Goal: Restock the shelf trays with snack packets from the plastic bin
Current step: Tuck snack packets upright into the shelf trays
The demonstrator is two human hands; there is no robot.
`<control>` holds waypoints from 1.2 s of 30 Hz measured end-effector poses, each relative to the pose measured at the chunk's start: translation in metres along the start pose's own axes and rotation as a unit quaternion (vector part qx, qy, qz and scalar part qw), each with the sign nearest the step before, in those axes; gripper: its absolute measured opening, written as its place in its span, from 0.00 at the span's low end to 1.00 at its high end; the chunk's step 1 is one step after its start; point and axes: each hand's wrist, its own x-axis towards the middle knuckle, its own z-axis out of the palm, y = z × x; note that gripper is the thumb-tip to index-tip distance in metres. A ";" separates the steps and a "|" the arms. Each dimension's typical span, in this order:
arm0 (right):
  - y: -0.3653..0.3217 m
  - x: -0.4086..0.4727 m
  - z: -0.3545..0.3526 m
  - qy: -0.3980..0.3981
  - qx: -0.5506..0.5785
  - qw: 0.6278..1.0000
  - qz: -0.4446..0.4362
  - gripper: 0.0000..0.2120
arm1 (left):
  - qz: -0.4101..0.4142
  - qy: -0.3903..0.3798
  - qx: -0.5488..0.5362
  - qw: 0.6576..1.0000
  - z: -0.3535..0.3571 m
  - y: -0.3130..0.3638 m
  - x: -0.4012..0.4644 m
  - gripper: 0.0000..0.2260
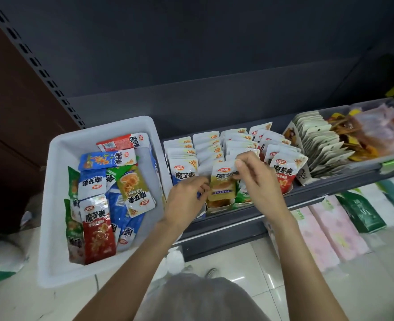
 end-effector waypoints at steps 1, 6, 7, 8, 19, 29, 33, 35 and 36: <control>0.004 0.000 0.002 -0.009 0.000 1.000 0.006 0.06 | -0.006 0.000 -0.009 1.000 0.001 -0.001 -0.001 0.06; 0.005 0.005 0.014 -0.040 -0.053 0.998 -0.008 0.07 | -0.023 0.033 -0.010 0.999 0.000 -0.003 -0.004 0.05; 0.003 0.007 0.014 -0.045 -0.056 0.997 -0.009 0.07 | -0.027 0.041 -0.011 0.999 -0.002 -0.004 -0.004 0.05; 0.000 0.008 0.014 -0.051 -0.058 0.997 -0.009 0.08 | -0.028 0.050 -0.015 0.998 -0.004 -0.005 -0.004 0.06; 0.005 0.000 0.018 -0.073 -0.113 0.991 0.017 0.07 | -0.037 -0.119 0.006 0.992 -0.012 -0.009 -0.006 0.10; 0.003 0.026 0.015 0.012 -0.334 0.939 -0.082 0.04 | -0.056 -0.039 0.019 0.998 -0.012 -0.009 0.003 0.06; 0.005 0.027 0.006 -0.019 -0.344 0.933 -0.105 0.06 | -0.028 0.000 0.066 0.997 -0.006 -0.010 0.005 0.07; 0.004 0.025 0.004 -0.024 -0.334 0.936 -0.112 0.06 | -0.016 0.021 0.091 0.996 -0.003 -0.012 0.006 0.07; 0.003 0.025 0.004 -0.026 -0.334 0.935 -0.113 0.05 | -0.011 0.030 0.099 0.995 -0.002 -0.013 0.007 0.07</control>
